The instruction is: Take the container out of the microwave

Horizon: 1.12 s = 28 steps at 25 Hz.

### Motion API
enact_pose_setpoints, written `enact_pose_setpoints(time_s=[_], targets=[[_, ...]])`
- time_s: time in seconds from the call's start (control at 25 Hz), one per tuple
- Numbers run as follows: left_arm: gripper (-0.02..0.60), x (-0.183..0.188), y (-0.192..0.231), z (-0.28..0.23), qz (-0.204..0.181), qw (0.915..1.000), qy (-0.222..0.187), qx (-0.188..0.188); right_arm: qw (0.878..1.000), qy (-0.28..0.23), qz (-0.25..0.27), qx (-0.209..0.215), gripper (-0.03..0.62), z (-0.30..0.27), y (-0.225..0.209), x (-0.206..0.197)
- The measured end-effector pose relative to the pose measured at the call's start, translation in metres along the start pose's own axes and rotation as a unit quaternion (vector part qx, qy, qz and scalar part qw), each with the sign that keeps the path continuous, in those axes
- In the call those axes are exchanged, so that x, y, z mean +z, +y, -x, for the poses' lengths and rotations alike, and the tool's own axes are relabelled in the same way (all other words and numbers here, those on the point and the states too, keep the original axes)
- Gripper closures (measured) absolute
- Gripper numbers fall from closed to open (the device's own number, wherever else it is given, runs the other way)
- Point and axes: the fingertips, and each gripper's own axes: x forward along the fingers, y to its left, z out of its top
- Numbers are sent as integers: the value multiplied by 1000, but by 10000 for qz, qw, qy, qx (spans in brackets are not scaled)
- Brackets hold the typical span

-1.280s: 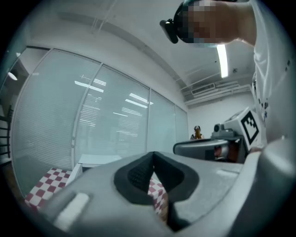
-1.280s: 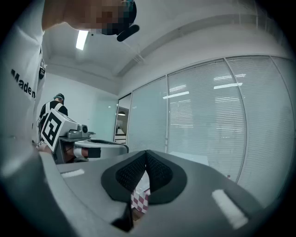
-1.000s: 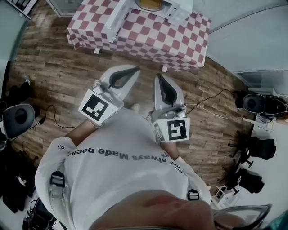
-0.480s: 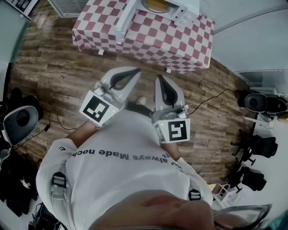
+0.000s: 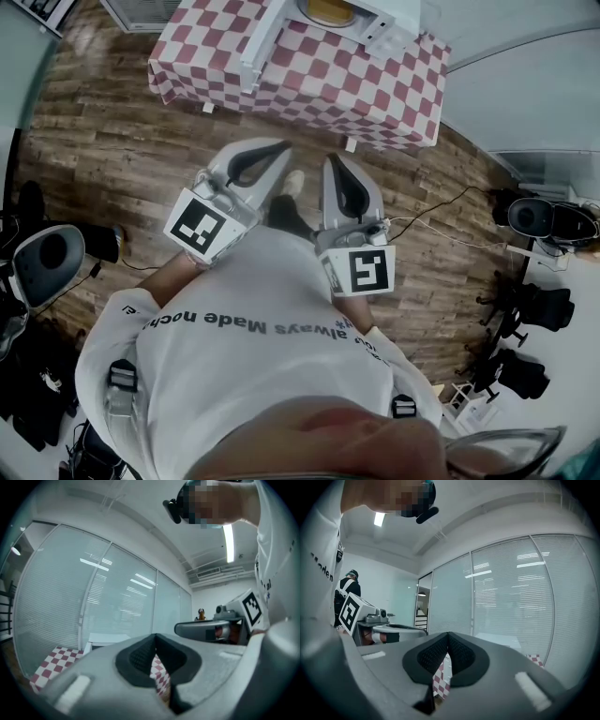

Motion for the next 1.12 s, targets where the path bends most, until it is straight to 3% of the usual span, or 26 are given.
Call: enact_pose_setpoints(time_s=[0.36,1.12], targets=[[578,3,18,-67,-17,10000,-51,-63,10000,-46,-39,-65,592,-23,-64,-1],[578,7,49,-282,-48,10000,51,66,9999,-101,-66,17,592,-75,-279,-5]])
